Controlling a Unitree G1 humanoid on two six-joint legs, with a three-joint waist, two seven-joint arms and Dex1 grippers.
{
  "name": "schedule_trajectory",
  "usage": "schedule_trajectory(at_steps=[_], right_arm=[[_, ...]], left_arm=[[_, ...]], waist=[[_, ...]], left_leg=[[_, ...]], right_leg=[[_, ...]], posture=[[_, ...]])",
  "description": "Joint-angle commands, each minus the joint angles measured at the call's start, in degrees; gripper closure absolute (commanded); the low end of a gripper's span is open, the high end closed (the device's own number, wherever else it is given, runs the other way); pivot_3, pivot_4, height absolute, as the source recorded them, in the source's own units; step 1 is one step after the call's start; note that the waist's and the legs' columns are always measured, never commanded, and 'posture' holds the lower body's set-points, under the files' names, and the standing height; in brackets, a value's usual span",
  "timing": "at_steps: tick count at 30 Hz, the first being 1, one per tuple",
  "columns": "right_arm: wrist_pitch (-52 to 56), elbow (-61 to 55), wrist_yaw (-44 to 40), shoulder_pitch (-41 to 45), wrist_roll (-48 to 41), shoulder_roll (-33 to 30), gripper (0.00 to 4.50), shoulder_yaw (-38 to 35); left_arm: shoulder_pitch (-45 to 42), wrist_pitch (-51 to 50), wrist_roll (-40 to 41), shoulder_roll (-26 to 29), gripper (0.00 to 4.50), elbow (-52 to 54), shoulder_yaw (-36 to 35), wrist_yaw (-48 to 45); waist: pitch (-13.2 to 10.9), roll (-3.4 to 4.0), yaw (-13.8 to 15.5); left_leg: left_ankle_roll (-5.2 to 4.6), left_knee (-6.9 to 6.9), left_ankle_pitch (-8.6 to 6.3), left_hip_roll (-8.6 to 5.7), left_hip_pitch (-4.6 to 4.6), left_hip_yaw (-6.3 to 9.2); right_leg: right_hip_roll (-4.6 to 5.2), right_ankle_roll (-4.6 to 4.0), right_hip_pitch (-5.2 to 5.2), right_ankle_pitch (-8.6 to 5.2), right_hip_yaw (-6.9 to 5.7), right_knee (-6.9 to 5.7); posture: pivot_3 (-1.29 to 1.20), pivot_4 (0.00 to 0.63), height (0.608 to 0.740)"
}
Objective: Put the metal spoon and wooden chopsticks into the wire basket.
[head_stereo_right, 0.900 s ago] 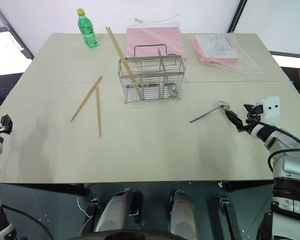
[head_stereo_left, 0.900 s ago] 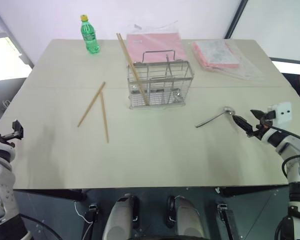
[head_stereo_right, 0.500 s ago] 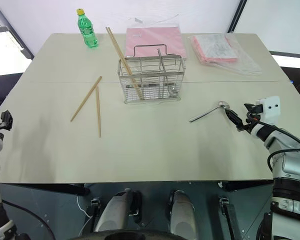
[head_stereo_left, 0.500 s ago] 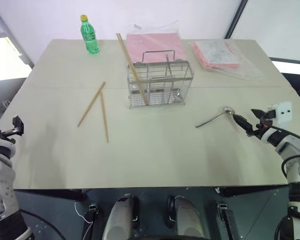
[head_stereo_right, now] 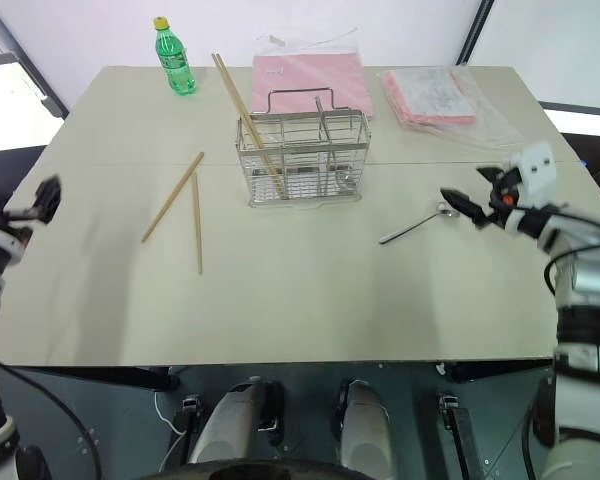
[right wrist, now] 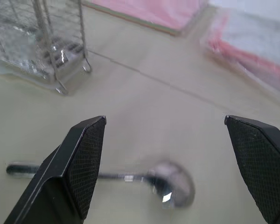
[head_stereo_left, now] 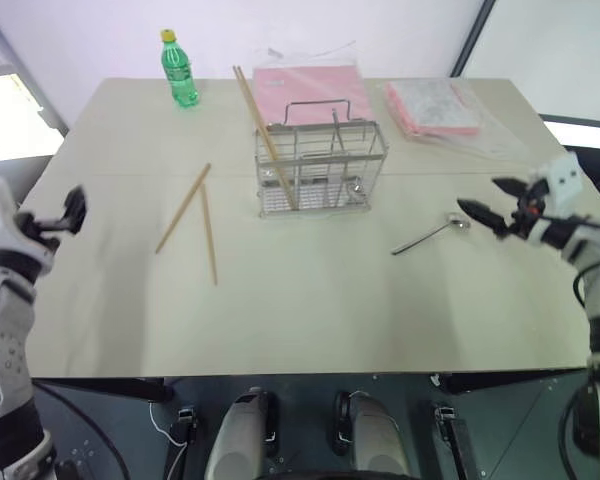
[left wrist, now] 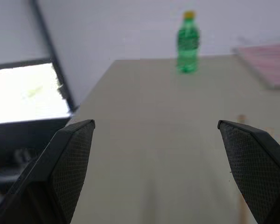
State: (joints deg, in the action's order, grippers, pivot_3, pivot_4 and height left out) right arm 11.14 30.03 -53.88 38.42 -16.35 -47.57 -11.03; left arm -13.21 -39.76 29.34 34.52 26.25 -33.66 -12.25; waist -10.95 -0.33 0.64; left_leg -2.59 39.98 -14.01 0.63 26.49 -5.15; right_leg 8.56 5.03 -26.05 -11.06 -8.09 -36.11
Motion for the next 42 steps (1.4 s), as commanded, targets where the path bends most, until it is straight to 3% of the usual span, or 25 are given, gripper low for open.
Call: schedule_trajectory(at_steps=[1, 6, 10, 14, 20, 25, 31, 34, 41, 42], right_arm=[[-6.39, 7.16, -9.88, 7.62, 4.07, -2.27, 0.32, 5.15], [-21.3, 20.97, -23.53, 20.22, 15.18, -2.08, 0.32, 17.28], [-35.37, 31.44, -26.19, 27.72, 26.43, -1.05, 0.32, 26.89], [-44.78, 38.88, -22.83, 33.52, 37.85, 0.63, 0.32, 35.65], [-49.58, 44.14, -15.16, 38.12, 49.37, 2.65, 0.32, 43.44], [-49.99, 45.98, -6.9, 39.37, 55.18, 4.11, 0.32, 46.68], [-49.24, 47.25, -3.51, 39.4, 56.83, 5.83, 0.32, 46.84], [-49.75, 47.46, -3.98, 39.0, 56.6, 6.52, 1.07, 46.63], [-50.23, 47.64, -6.75, 38.02, 54.55, 7.03, 4.48, 44.68], [-50.51, 47.61, -7.42, 37.82, 54.01, 6.95, 4.48, 44.18]], left_arm=[[-3.04, -4.94, 7.65, 2.87, 0.06, 4.92, 4.66, -5.55], [-7.92, -13.17, 20.47, 6.41, 0.06, 10.28, 13.97, -14.39], [-11.04, -16.22, 26.02, 8.07, 0.06, 11.35, 19.49, -18.7], [-13.83, -17.14, 28.94, 8.17, 0.06, 9.88, 22.18, -20.37], [-15.27, -16.32, 28.84, 7.55, 0.06, 9.83, 23.33, -18.95], [-14.02, -16.31, 30.44, 7.22, 0.06, 11.84, 21.95, -16.19], [-13.79, -16.26, 32.42, 7.67, 0.06, 12.61, 21.07, -13.7], [-14.6, -16.08, 32.67, 7.76, 0.0, 12.28, 21.08, -12.7], [-16.16, -15.86, 33.08, 8.05, 0.0, 11.21, 21.23, -11.74], [-16.33, -15.82, 33.07, 8.08, 0.0, 11.06, 21.25, -11.71]], waist=[[0.0, 0.0, -0.03], [-0.05, -0.01, -0.16], [-0.07, 0.01, -0.27], [-0.09, 0.02, -0.46], [-0.09, 0.02, -1.38], [-0.09, 0.02, -1.47], [-0.09, 0.03, -1.52], [-0.09, 0.03, -1.53], [-0.09, 0.03, -1.46], [-0.09, 0.03, -1.42]], left_leg=[[-0.02, -0.03, 0.01, 0.0, 0.0, 0.0], [0.23, -0.03, 0.21, -0.02, 0.02, -0.08], [0.28, -0.03, 0.25, -0.06, 0.0, -0.07], [0.35, -0.03, 0.29, -0.06, 0.01, -0.06], [0.45, -0.05, 0.35, -0.06, 0.0, -0.03], [0.51, -0.06, 0.39, -0.06, -0.02, -0.02], [0.53, -0.05, 0.4, -0.06, -0.04, -0.01], [0.54, -0.05, 0.41, -0.06, -0.09, 0.02], [0.54, -0.05, 0.41, -0.07, -0.08, 0.03], [0.54, -0.05, 0.41, -0.07, -0.09, 0.04]], right_leg=[[-0.01, 0.11, 0.0, 0.06, 0.0, 0.0], [0.0, 0.15, -0.01, 0.08, 0.01, 0.0], [0.0, 0.16, 0.0, 0.07, 0.02, -0.01], [-0.01, 0.16, -0.02, 0.06, 0.04, -0.04], [-0.02, 0.15, -0.02, 0.06, 0.05, -0.07], [-0.02, 0.15, 0.0, 0.07, 0.06, -0.08], [-0.02, 0.14, 0.04, 0.07, 0.07, -0.08], [-0.05, 0.14, 0.09, 0.07, 0.07, -0.08], [-0.04, 0.15, 0.1, 0.07, 0.07, -0.08], [-0.05, 0.15, 0.12, 0.07, 0.07, -0.08]], posture=[[0.0, 0.15, 0.692], [0.0, 0.15, 0.692], [0.0, 0.15, 0.692], [0.0, 0.15, 0.692], [0.0, 0.15, 0.692], [0.0, 0.15, 0.692], [0.0, 0.15, 0.692], [0.0, 0.15, 0.692], [0.0, 0.15, 0.692], [0.0, 0.15, 0.692]])
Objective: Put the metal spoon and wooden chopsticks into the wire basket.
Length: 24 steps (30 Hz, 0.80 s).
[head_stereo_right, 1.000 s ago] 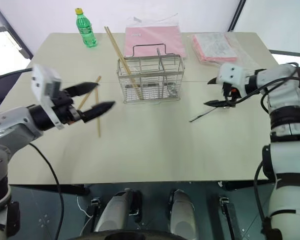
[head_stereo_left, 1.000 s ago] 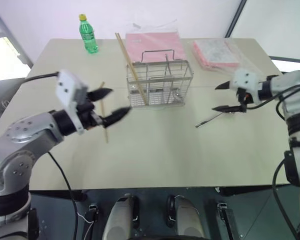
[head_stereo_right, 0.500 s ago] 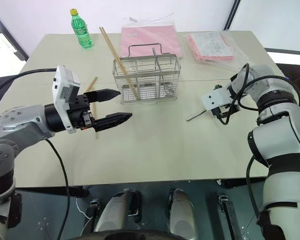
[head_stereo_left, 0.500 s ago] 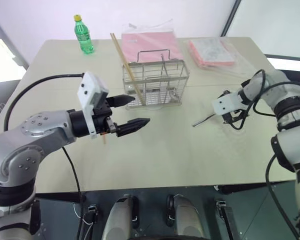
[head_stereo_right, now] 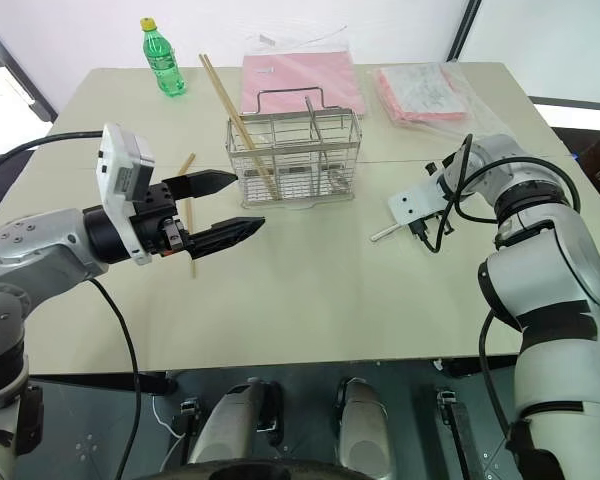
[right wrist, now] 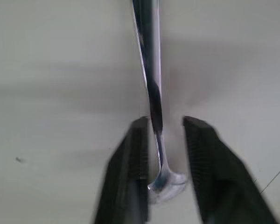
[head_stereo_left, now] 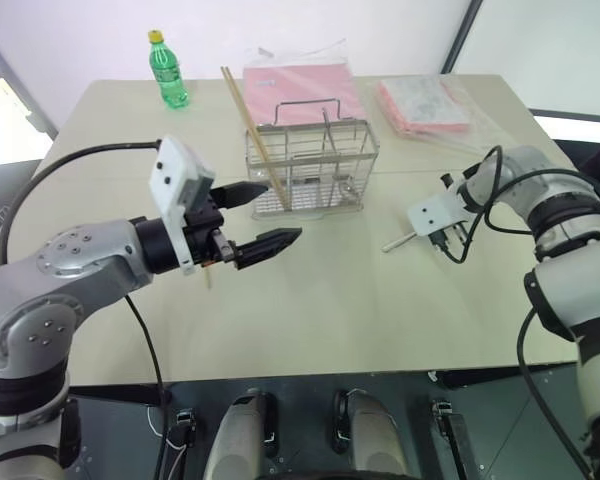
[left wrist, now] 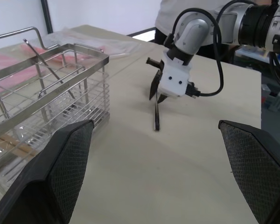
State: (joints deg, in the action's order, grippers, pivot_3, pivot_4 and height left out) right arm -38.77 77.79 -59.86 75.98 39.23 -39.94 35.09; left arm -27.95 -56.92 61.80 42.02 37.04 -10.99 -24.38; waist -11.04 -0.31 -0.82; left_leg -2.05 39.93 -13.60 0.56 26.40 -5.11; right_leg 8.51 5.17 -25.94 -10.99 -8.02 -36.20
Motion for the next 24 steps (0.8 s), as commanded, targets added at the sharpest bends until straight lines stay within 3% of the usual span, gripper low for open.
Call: schedule_trajectory(at_steps=[1, 4, 8, 10, 12, 15, 17, 20, 24], right_arm=[[-0.86, -0.19, -2.08, 0.07, -2.08, -0.76, 4.48, -2.43], [-2.37, -0.7, -4.74, -0.88, -5.39, -0.69, 4.48, -5.36], [-5.41, -2.72, -18.58, -3.58, -15.91, 0.19, 4.48, -12.98], [-3.31, -6.41, -28.75, -5.89, -24.65, 1.29, 4.48, -16.84], [6.98, -19.17, -32.52, -10.68, -39.25, 0.16, 4.48, -14.43], [32.26, -41.79, -32.64, -16.22, -58.98, -3.5, 4.48, -13.36], [46.21, -46.64, -30.59, -14.24, -64.19, -0.14, 4.48, -20.53], [56.16, -43.11, -18.53, -8.11, -66.24, 5.27, 4.48, -27.77], [58.48, -35.76, -9.47, -3.19, -64.89, 8.69, 4.48, -33.42]], left_arm=[[-1.72, 1.42, 0.56, 0.61, 0.0, 0.18, -1.38, 0.42], [-2.07, 1.66, 0.28, 0.75, 0.0, -0.38, -1.41, 0.18], [-2.59, 2.62, -0.82, 1.47, 0.0, -1.72, -2.09, -0.6], [-3.0, 3.35, -1.57, 2.07, 0.0, -2.91, -2.56, -1.05], [-3.53, 4.03, -2.36, 2.76, 0.0, -4.07, -2.8, -1.74], [-4.38, 4.71, -3.14, 3.4, 0.0, -5.5, -2.95, -2.68], [-5.42, 5.28, -4.1, 3.82, 0.0, -6.83, -2.69, -3.54], [-6.87, 6.08, -5.54, 3.9, 0.0, -8.5, -2.03, -4.57], [-7.95, 6.35, -6.43, 3.4, 0.0, -9.5, -1.49, -5.08]], waist=[[0.0, 0.0, 0.06], [0.0, 0.0, 0.0], [0.0, 0.0, -0.03], [0.0, 0.0, -0.04], [0.0, 0.0, -0.03], [-0.08, 0.13, 0.13], [-0.13, 0.22, 0.16], [-0.15, 0.25, 0.01], [-0.12, 0.21, 0.9]], left_leg=[[0.0, 0.01, 0.0, -0.01, -0.01, 0.04], [0.0, 0.01, 0.0, -0.02, -0.01, 0.05], [0.0, 0.01, 0.0, -0.02, -0.05, 0.07], [0.0, 0.01, 0.0, -0.02, -0.08, 0.07], [-0.01, 0.0, 0.0, 0.0, -0.17, 0.1], [-0.01, 0.03, 0.0, 0.01, -0.2, 0.19], [-0.01, 0.05, 0.0, 0.0, -0.2, 0.2], [0.02, 0.04, -0.02, 0.04, -0.21, 0.16], [0.03, -0.04, -0.02, 0.0, -0.14, 0.16]], right_leg=[[-0.01, 0.0, 0.03, 0.0, -0.01, 0.0], [-0.01, 0.0, 0.05, 0.0, -0.01, 0.01], [-0.04, 0.01, 0.1, 0.0, -0.01, 0.02], [-0.03, 0.01, 0.15, 0.0, -0.02, 0.02], [-0.05, 0.01, 0.25, 0.0, -0.04, 0.04], [-0.02, 0.0, 0.31, 0.0, -0.06, 0.0], [0.01, 0.0, 0.31, 0.0, -0.07, -0.01], [-0.02, -0.04, 0.24, 0.02, -0.09, -0.01], [-0.01, -0.05, 0.17, 0.02, -0.11, -0.02]], posture=[[0.0, 0.15, 0.692], [0.0, 0.15, 0.692], [0.0, 0.15, 0.692], [0.0, 0.15, 0.692], [0.0, 0.15, 0.692], [0.0, 0.15, 0.692], [0.0, 0.15, 0.692], [0.0, 0.15, 0.692], [0.0, 0.15, 0.692]])
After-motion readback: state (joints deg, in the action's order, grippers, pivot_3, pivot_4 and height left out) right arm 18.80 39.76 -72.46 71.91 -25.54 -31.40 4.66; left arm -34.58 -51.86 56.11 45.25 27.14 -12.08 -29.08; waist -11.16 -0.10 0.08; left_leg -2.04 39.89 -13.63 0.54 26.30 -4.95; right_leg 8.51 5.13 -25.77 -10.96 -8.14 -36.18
